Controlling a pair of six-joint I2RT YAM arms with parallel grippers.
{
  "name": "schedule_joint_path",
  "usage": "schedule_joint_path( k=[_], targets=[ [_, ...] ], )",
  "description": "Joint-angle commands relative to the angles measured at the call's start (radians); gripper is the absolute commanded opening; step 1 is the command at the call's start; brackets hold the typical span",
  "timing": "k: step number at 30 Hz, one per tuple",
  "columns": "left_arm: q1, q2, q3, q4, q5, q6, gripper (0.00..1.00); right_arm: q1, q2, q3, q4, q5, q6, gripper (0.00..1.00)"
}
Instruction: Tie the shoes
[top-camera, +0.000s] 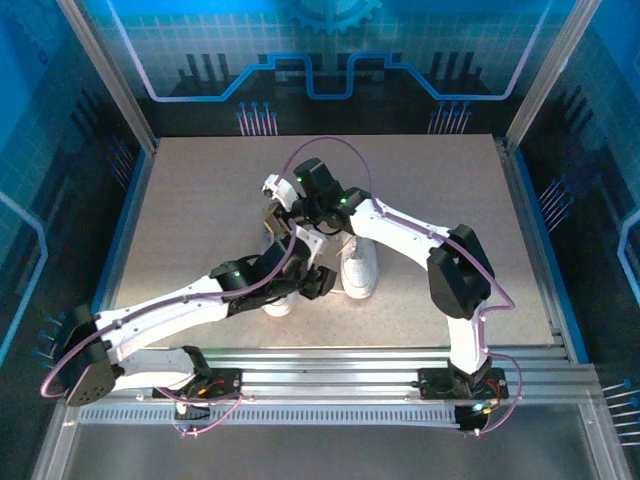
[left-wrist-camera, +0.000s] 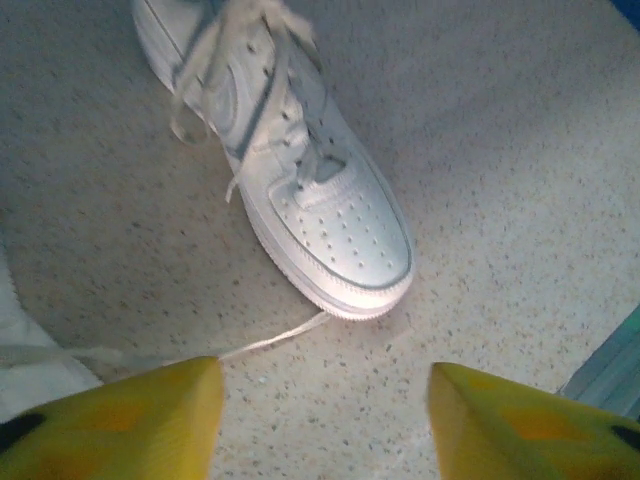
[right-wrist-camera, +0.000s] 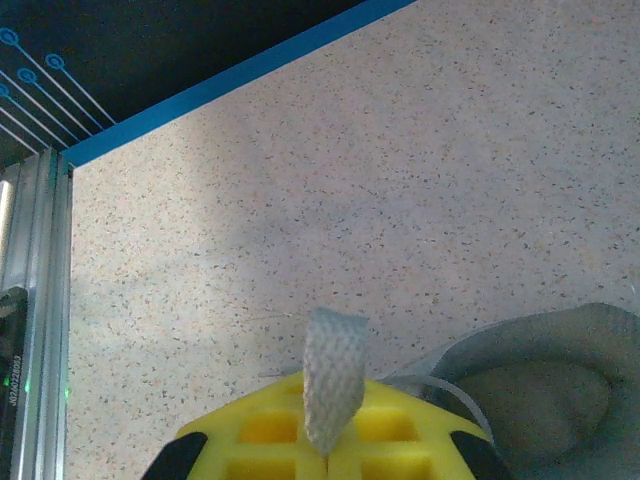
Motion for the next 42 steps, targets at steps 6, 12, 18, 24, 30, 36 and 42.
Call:
schedule_joint_path(
  k=[6,12,18,24,30,36,42],
  targets=[
    [0.155,-0.243,-0.077,-0.034,-0.068,0.009,0.75,-0.006,-0.064,-0.024,-0.019,0.021,-0.063,0.00],
    [0.484,-0.360,-0.077,-0.182,0.186,0.030,0.96,0.007,-0.095,-0.035,-0.010,0.013,-0.129,0.00],
    [0.698,-0.232,0.060,-0.275,0.512,0.166,0.90,0.012,-0.117,-0.044,-0.005,-0.010,-0.202,0.00],
    [0.896,-0.188,0.017,-0.011,0.857,-0.026,0.61,0.013,-0.122,-0.093,0.090,-0.057,-0.223,0.00],
    [0.924,-0.153,-0.014,0.107,0.946,-0.091,0.56,0.012,-0.095,-0.075,0.095,-0.088,-0.229,0.00],
    [0.912,-0.105,-0.037,0.160,0.953,-0.123,0.62,0.014,-0.092,-0.077,0.099,-0.115,-0.226,0.00],
    [0.872,-0.054,-0.037,0.207,0.933,-0.135,0.62,0.022,-0.076,-0.060,0.086,-0.119,-0.240,0.00]
  ],
)
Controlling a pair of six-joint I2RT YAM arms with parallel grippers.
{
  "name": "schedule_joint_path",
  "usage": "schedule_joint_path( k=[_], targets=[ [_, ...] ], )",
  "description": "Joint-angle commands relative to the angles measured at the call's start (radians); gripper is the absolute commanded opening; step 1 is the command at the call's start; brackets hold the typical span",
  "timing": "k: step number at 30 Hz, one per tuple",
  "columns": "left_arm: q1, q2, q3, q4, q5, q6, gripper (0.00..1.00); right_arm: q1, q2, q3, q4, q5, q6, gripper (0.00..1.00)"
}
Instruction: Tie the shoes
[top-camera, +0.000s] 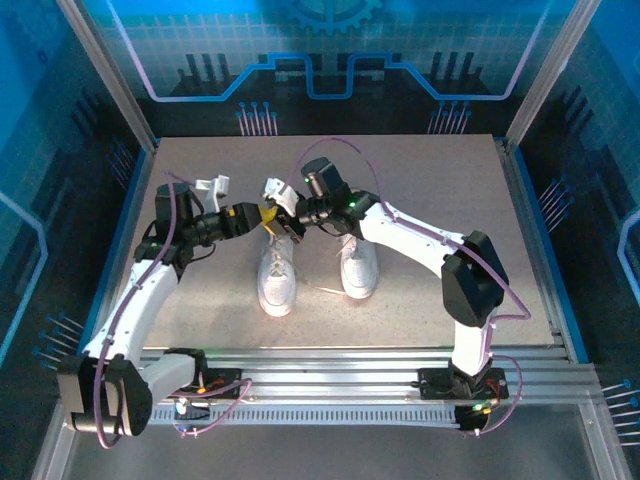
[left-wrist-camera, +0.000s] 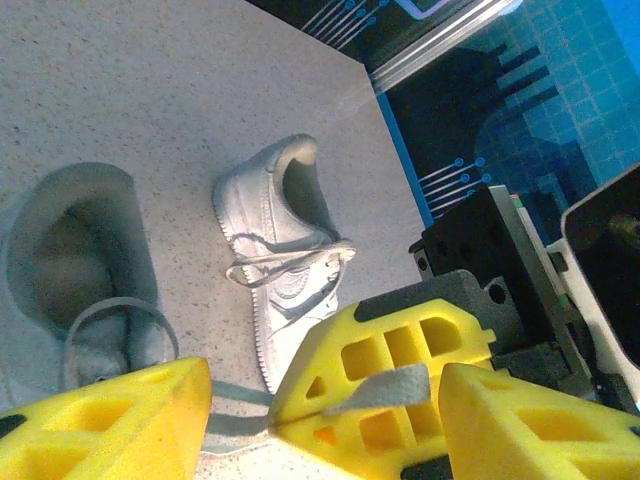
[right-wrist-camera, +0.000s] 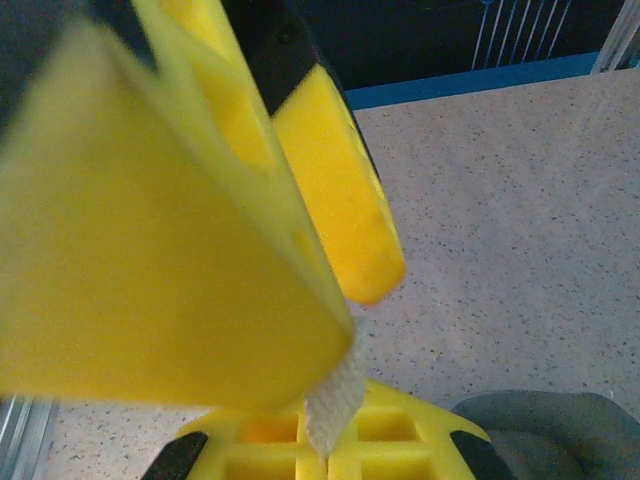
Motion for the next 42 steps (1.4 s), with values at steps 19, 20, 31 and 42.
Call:
schedule_joint_path(
  k=[19,20,31,42],
  targets=[
    [-0.028,0.046,0.071,-0.131,-0.128,0.067,0.00,-0.032,-0.110,-0.234,0.113,0.014,0.092,0.53],
    [-0.020,0.045,0.072,-0.133,-0.125,0.068,0.00,-0.032,-0.115,-0.269,0.116,0.027,0.098,0.53],
    [0.009,0.032,0.119,-0.192,-0.125,0.114,0.00,-0.022,0.015,-0.311,0.082,0.113,0.129,0.48],
    [0.018,0.021,0.128,-0.217,-0.113,0.140,0.00,-0.014,0.097,-0.287,0.091,0.105,0.081,0.48]
  ],
)
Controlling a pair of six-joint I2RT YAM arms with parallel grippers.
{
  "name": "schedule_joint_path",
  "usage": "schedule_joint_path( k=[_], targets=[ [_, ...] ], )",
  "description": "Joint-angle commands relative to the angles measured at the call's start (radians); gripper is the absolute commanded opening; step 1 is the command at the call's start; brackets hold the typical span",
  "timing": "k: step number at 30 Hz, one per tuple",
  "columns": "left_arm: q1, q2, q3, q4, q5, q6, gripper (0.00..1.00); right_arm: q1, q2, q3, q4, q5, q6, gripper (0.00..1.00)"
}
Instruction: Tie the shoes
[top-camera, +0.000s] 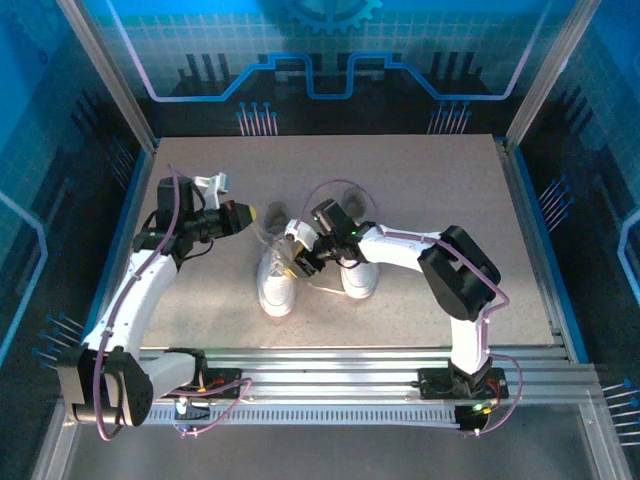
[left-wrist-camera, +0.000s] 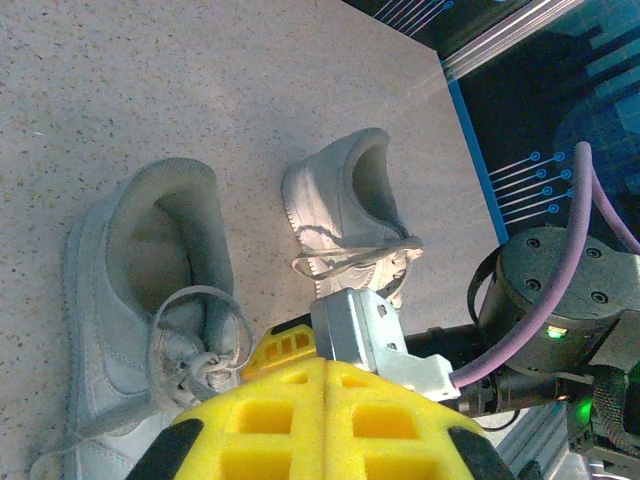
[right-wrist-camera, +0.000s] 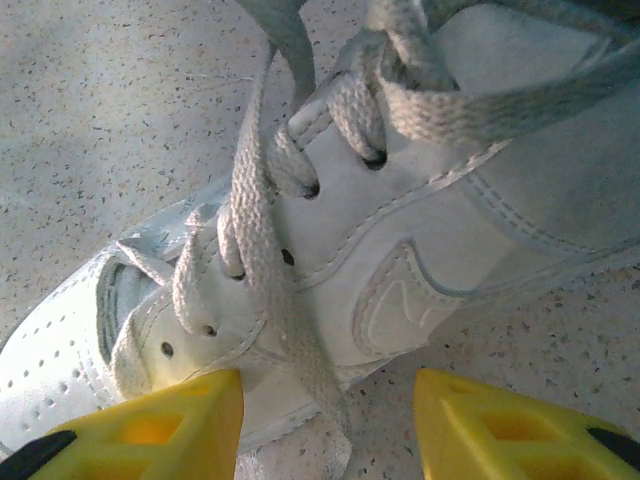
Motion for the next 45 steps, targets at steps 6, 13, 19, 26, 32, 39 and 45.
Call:
schedule_joint_path(
  k=[6,13,19,26,32,39,45],
  targets=[
    [0.017,-0.022,0.038,-0.051,0.011,0.049,0.00,0.008,0.047,0.034,0.007,-0.026,-0.054,0.16],
    [0.042,-0.033,0.039,-0.088,0.002,0.081,0.00,0.004,-0.021,-0.018,0.017,-0.034,-0.068,0.00],
    [0.078,-0.040,0.038,-0.108,0.002,0.101,0.00,-0.003,-0.099,-0.061,0.012,-0.010,-0.066,0.00],
    [0.098,-0.036,0.019,-0.113,0.002,0.124,0.00,-0.010,-0.181,-0.092,-0.008,0.028,-0.054,0.00],
    [0.109,-0.028,-0.006,-0.116,-0.013,0.152,0.00,-0.032,-0.203,-0.082,-0.041,0.050,-0.036,0.00],
    [0.135,-0.019,-0.026,-0.125,-0.026,0.185,0.00,-0.048,-0.219,-0.086,-0.070,0.070,-0.027,0.00],
    [0.145,0.000,-0.040,-0.136,-0.029,0.210,0.00,-0.066,-0.263,-0.126,-0.055,0.101,-0.007,0.00]
  ],
)
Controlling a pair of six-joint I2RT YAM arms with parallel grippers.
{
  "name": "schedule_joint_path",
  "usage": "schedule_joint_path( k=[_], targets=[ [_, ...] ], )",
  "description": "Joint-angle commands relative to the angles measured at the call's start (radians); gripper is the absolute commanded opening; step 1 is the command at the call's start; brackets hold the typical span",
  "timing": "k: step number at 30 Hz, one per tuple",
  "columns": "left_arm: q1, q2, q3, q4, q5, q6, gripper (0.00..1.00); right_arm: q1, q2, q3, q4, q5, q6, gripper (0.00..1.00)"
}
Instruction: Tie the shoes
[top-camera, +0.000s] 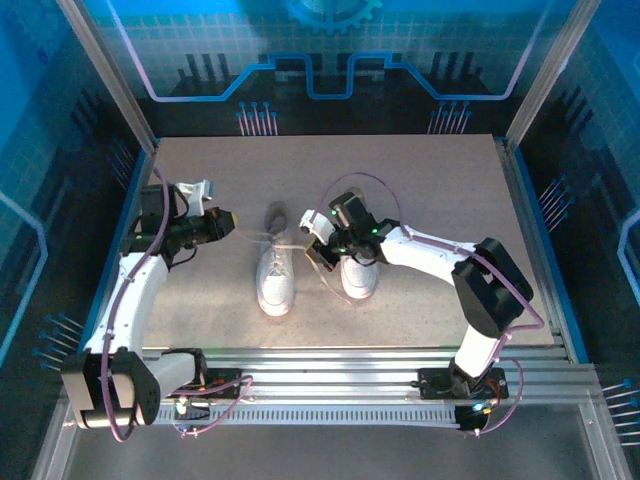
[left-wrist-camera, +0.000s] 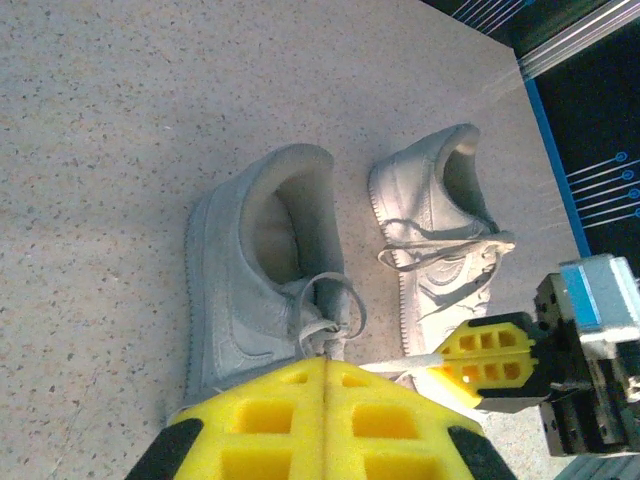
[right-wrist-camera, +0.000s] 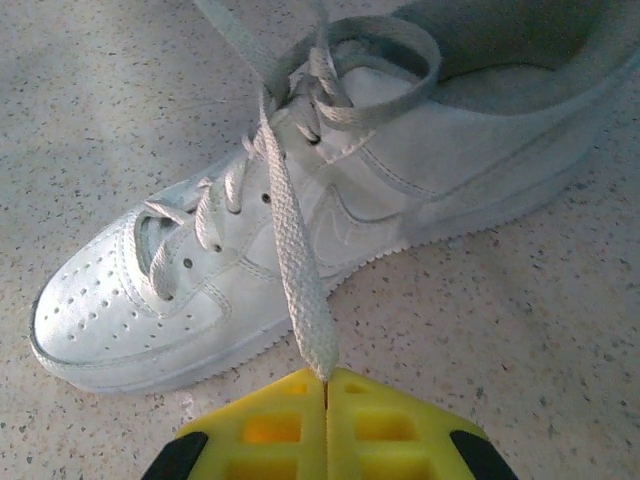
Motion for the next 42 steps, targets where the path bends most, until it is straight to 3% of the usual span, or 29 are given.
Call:
schedule_joint_path(
  k=[1,14,16,18,23,28,30,32,35,38,42],
  targets=[
    [0.011,0.018,-0.021,-0.027,-0.011,0.045,0.00,-0.024,-0.060,-0.027,-0.003,0.022,0.022,0.00],
    [0.010,0.042,-0.020,-0.089,-0.117,0.108,0.00,-0.032,-0.087,-0.021,0.011,-0.038,0.038,0.00],
    [0.010,0.019,-0.017,-0.086,-0.138,0.140,0.21,-0.032,-0.075,-0.016,0.008,-0.064,0.050,0.00],
    [0.010,-0.023,-0.018,-0.065,-0.151,0.169,0.34,-0.032,-0.065,-0.009,0.005,-0.084,0.057,0.00],
    [0.010,-0.092,-0.010,-0.019,-0.082,0.297,0.49,-0.026,-0.039,0.036,-0.043,-0.110,0.058,0.00],
    [-0.023,-0.095,-0.056,0.119,0.059,0.394,0.49,-0.020,-0.037,0.053,-0.055,-0.117,0.063,0.00],
    [-0.091,-0.086,-0.088,0.157,0.106,0.532,0.46,-0.016,-0.035,0.058,-0.054,-0.119,0.067,0.00],
    [-0.190,-0.063,-0.109,0.171,0.051,0.675,0.46,-0.015,-0.030,0.062,-0.053,-0.122,0.075,0.00],
    [-0.289,-0.012,-0.124,0.215,-0.024,0.770,0.42,-0.011,-0.026,0.074,-0.058,-0.131,0.078,0.00],
    [-0.361,0.038,-0.130,0.264,-0.092,0.820,0.35,-0.006,-0.022,0.080,-0.066,-0.142,0.080,0.00],
    [-0.391,0.090,-0.134,0.322,-0.125,0.834,0.32,0.000,-0.018,0.084,-0.072,-0.156,0.078,0.00]
  ],
)
